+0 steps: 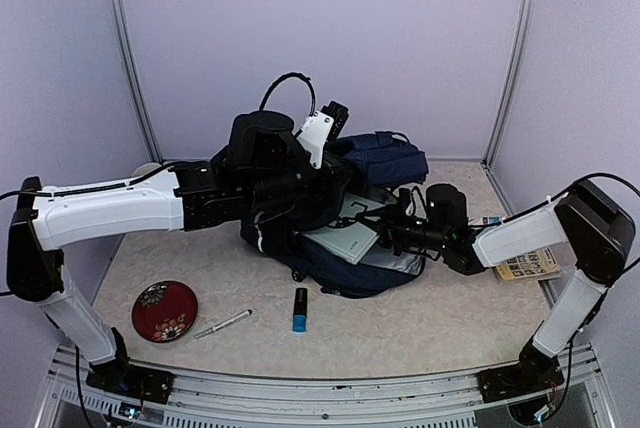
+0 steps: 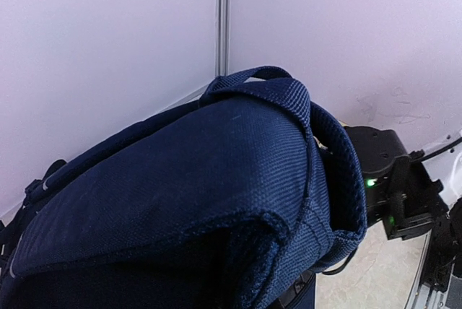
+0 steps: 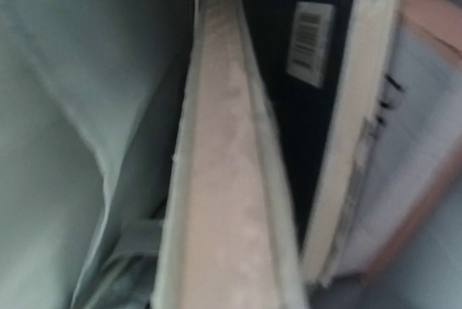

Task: Pack the student bag
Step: Place the book in the largest pocket of the bag.

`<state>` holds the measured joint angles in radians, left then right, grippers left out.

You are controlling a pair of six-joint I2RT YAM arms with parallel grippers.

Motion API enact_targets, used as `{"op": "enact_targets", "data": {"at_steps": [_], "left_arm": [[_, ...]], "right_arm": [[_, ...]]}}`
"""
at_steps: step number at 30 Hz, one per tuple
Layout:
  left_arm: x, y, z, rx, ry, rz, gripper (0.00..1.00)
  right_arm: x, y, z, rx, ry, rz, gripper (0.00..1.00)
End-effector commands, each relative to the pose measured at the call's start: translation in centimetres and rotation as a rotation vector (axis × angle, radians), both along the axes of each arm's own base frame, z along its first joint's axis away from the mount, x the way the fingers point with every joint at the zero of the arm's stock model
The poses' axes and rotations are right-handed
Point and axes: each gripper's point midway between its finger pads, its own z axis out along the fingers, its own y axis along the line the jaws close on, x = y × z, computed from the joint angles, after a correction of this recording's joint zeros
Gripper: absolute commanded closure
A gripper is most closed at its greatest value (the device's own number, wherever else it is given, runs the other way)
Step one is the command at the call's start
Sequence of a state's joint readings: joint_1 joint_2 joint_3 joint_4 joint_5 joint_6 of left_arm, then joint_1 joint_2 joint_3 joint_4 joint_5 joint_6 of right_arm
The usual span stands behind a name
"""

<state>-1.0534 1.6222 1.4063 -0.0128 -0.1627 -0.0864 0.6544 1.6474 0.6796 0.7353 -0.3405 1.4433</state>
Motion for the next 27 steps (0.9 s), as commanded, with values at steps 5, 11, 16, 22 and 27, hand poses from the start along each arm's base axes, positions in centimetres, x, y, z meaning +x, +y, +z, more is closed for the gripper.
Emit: {"op": "enact_targets", "data": {"at_steps": [5,11,16,22,27], "left_arm": [[-5.8,-1.0,11.8,-0.338,-0.124,-0.209,1.00],[-4.0,0.0,10.7,-0.332,-0.097,-0.158,1.00],[-2.4,1.5,9.8,-0.328,-0.081,-0.096,1.00],[-1.7,2.5,9.6,-0.327,-0.084,-0.077,1.00],[-1.6,2.8,9.6,-0.324,-0.087,-0.073,1.00]], "right_arm": [[3.5,3.6,1.7,0.087,-0.071,0.002,1.00],[3.4,4.3,-1.7,-0.029,0.001,0.038,0.61],[2.1,3.3,-3.6,-0.157,0.029,0.068,0.30],[0.8,1.1,-3.4,-0.332,-0.004,0.080,0.18],[-1.2,0.0,-3.6,-0.369,0.006,0.125,0.17]]}}
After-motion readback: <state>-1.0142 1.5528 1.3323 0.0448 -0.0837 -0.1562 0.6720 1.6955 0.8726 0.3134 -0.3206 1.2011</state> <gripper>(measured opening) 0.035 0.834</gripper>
